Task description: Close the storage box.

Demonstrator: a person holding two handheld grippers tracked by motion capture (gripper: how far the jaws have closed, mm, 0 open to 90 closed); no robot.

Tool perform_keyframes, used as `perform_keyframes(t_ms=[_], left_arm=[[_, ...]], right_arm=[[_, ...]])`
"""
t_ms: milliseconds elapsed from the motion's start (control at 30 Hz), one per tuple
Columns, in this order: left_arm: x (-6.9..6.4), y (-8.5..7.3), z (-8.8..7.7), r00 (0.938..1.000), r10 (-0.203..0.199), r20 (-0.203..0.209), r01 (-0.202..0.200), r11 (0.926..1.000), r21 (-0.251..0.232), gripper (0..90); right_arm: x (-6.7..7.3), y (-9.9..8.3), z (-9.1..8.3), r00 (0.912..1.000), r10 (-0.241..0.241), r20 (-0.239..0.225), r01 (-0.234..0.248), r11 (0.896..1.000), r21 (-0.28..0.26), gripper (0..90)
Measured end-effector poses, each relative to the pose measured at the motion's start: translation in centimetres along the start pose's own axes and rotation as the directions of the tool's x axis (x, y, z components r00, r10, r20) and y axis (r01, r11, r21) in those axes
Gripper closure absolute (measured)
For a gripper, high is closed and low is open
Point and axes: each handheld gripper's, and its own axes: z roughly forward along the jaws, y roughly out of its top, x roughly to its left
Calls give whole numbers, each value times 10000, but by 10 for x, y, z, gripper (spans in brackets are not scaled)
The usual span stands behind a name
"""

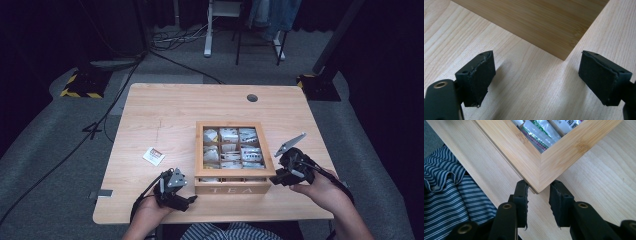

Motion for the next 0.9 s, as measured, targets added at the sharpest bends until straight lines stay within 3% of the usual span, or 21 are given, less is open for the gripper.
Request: perform_keyframes(t_ms=[900], left_arm=[[0,0,0,10000,-4,8,4,10000,-2,146]], right_arm=[[-1,3,24,9994,-340,-114,351,9925,1169,669]])
